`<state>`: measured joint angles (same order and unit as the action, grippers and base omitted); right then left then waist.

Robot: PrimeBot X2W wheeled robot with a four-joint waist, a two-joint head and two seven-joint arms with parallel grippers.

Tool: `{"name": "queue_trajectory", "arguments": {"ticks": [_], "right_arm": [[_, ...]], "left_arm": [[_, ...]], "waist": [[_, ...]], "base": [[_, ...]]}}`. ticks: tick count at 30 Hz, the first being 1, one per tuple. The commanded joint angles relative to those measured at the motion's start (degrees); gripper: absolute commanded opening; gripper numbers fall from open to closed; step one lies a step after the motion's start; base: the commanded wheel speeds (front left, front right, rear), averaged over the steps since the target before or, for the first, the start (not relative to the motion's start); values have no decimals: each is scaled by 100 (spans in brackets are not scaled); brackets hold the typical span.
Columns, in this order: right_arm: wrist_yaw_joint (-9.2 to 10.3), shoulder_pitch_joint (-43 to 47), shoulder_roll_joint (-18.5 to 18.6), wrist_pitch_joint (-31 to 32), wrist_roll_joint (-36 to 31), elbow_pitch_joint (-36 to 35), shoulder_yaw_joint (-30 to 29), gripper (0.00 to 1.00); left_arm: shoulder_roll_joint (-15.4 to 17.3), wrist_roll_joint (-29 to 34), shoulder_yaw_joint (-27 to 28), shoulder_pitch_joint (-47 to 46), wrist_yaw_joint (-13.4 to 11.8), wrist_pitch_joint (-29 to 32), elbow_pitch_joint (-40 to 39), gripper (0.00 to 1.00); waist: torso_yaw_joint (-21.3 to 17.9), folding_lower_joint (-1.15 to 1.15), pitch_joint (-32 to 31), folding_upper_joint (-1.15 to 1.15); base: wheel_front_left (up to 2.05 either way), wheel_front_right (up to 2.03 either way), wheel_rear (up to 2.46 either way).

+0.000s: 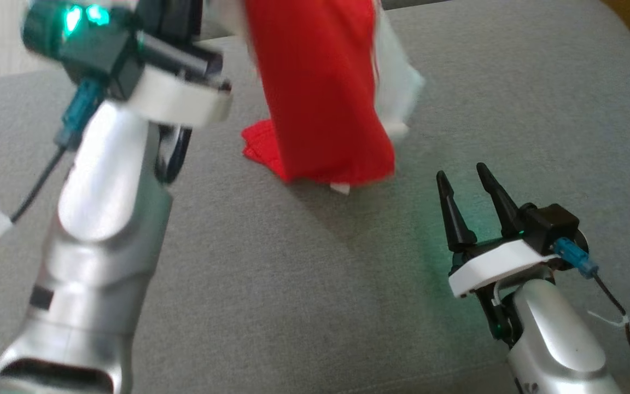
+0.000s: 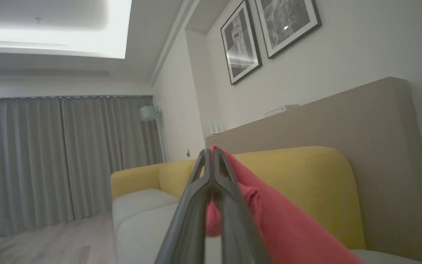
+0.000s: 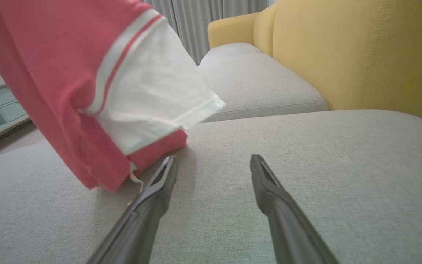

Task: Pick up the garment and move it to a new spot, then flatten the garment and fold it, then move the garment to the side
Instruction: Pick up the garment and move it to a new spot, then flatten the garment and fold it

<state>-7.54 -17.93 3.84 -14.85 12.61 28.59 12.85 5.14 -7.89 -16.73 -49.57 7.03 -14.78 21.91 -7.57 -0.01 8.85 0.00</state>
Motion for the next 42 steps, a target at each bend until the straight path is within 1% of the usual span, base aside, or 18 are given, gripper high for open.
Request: {"name": "queue_trajectory", "arguments": {"ticks": [1,2,3,4,8,12,14,15,16,23,28,33,38,42], "right_arm": [[5,-6,-95,-15,22,-191,109,100],[5,-3,-95,-15,26,-197,101,100],[5,-1,-95,-15,30,-201,97,100],[5,-1,-95,-15,34,-202,92,100],[5,14,-95,-15,73,-194,82,100],[5,48,-96,-15,95,-152,80,100],[5,86,-96,-15,85,-135,55,100],[5,141,-96,-15,59,-117,8,100],[5,174,-96,-15,45,-108,-27,100],[5,438,-96,-15,26,-12,-109,100],[5,515,-96,-15,29,32,-142,100],[5,419,-96,-15,-45,57,-319,100],[5,-25,-96,-15,-262,133,-519,100],[5,-542,-73,-15,-513,459,-777,100]], "left_arm": [[195,-46,247,29,-61,-22,-73,0],[212,-70,315,161,-100,-22,1,17],[256,-66,383,316,-153,-22,86,46],[293,-65,449,489,-206,-22,172,100],[358,-143,846,1405,-473,-22,444,100],[256,-219,1279,2476,-712,-22,493,100],[186,-198,1434,2946,-762,-22,452,100],[92,-152,1549,3350,-808,-22,356,100],[51,-97,1552,3529,-802,-22,307,100],[-144,66,1747,4422,-841,-22,-16,100],[-198,64,1771,4715,-802,-22,-61,100],[-220,104,1640,4669,-761,-22,-128,100],[-224,51,1405,4449,-762,-22,-259,100],[-225,-12,1203,4290,-767,-22,-242,100]], "waist": [[-35,1,-3,0],[-40,1,6,0],[-43,1,12,0],[-43,1,15,0],[-23,1,-35,0],[32,1,-155,0],[79,1,-223,0],[142,1,-299,0],[181,1,-341,0],[332,1,-584,0],[370,1,-584,0],[483,1,-379,0],[689,1,8,0],[929,1,325,0]], "base": [[0,0,0],[0,0,0],[0,0,0],[0,0,0],[0,0,0],[0,0,0],[0,0,0],[0,0,0],[0,0,0],[0,0,0],[0,0,0],[0,0,0],[0,0,0],[0,0,0]]}}
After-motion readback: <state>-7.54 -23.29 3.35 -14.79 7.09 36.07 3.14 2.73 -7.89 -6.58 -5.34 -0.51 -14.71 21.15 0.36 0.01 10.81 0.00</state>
